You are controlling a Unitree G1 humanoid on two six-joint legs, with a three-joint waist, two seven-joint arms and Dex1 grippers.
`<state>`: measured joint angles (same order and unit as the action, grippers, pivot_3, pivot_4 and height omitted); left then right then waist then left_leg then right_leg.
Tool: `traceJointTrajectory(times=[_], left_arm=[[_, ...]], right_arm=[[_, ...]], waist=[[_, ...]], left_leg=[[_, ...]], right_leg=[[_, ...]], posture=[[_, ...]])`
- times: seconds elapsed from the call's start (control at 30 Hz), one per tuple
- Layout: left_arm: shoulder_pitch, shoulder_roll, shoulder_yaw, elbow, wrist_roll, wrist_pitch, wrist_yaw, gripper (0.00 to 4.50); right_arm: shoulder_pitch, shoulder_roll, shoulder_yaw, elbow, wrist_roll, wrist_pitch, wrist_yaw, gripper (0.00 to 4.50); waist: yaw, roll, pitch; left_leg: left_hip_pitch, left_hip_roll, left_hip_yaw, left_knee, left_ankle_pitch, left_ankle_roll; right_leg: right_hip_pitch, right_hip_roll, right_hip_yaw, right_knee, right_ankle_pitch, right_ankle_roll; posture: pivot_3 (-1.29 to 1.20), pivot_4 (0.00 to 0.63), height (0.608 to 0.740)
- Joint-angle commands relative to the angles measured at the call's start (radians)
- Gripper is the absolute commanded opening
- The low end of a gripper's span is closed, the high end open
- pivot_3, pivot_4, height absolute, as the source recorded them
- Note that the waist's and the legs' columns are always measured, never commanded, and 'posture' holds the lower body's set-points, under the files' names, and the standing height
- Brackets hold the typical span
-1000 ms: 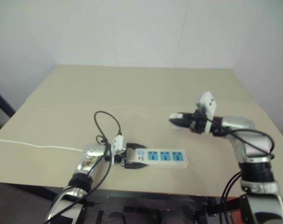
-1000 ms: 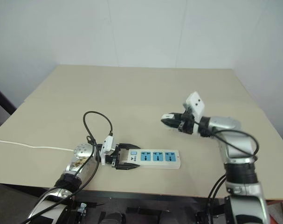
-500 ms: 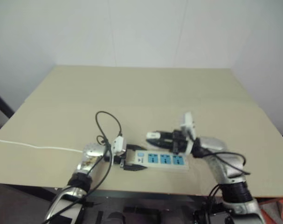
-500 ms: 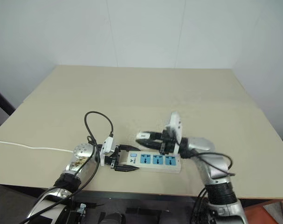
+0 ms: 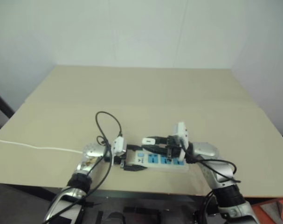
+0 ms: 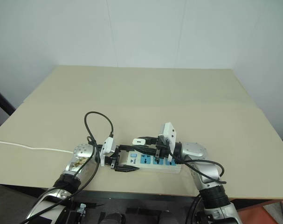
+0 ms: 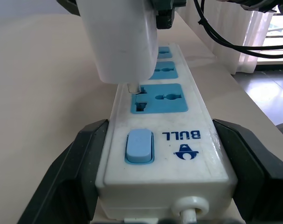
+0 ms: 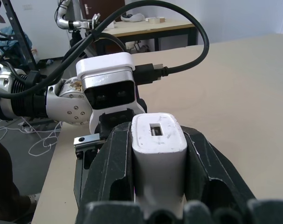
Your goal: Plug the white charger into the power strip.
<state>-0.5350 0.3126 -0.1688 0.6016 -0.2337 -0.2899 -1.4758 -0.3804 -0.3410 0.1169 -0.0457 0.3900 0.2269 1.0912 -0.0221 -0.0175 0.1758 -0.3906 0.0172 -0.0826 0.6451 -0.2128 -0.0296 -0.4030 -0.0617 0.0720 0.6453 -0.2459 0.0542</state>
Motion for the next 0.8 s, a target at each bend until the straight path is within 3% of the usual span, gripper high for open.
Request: traceJointTrajectory(times=[0.03,0.8], left_arm=[[0.017,0.004,-0.025,0.000,0.019,0.007,-0.004,3.27],[0.008,0.007,-0.025,0.011,0.022,0.008,0.002,3.27]], right_arm=[[-0.004,-0.009,-0.003,-0.015,0.009,-0.030,0.006,1.12],[0.020,-0.035,-0.001,0.058,-0.021,-0.122,0.008,1.12]], waist=[[0.000,0.000,0.000],[0.000,0.000,0.000]], left_leg=[[0.000,0.000,0.000,0.000,0.000,0.000],[0.000,0.000,0.000,0.000,0.000,0.000]], right_leg=[[0.000,0.000,0.000,0.000,0.000,0.000],[0.000,0.000,0.000,0.000,0.000,0.001]], posture=[[0.00,0.150,0.740],[0.00,0.150,0.740]])
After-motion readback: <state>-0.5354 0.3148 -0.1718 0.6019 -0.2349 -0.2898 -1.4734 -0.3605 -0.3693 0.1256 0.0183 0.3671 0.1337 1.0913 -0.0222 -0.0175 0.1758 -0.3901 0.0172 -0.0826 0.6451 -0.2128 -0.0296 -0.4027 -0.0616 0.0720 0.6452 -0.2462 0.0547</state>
